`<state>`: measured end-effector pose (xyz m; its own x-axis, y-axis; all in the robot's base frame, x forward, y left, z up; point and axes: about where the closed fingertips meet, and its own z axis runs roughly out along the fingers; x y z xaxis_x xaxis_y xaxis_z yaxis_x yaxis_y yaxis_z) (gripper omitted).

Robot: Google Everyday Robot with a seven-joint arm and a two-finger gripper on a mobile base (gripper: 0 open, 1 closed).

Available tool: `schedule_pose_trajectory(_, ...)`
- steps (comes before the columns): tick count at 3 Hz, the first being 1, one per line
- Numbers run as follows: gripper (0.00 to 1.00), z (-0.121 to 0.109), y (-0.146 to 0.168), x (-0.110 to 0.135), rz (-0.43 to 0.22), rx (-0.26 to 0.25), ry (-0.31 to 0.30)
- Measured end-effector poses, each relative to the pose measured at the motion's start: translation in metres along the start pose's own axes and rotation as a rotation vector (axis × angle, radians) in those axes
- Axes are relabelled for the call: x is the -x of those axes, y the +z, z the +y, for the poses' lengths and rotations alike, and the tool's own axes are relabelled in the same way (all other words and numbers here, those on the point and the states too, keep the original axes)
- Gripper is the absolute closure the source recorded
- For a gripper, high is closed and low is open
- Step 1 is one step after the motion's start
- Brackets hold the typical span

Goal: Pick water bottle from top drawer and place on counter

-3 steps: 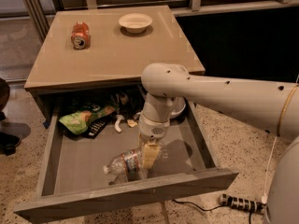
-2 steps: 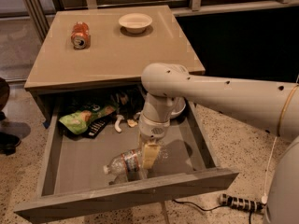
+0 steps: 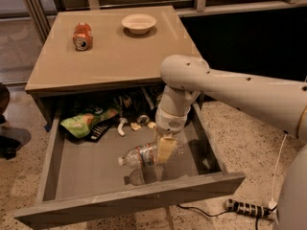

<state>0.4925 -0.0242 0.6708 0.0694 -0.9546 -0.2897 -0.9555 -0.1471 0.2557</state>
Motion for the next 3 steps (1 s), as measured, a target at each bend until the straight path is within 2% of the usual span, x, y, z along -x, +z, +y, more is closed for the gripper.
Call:
schedule_pose_trajectory(1,1.0,0.0,-0.046,-0.035,0.007,-0.074,0.08)
schedule_pose_trajectory(2,1.0,0.0,-0.046,-0.035,0.007,-0.074,0.08)
schedule_pose_trajectory(3,1.0,-0.005,-0.058,-0.05,-0.009,-0.087,0.124)
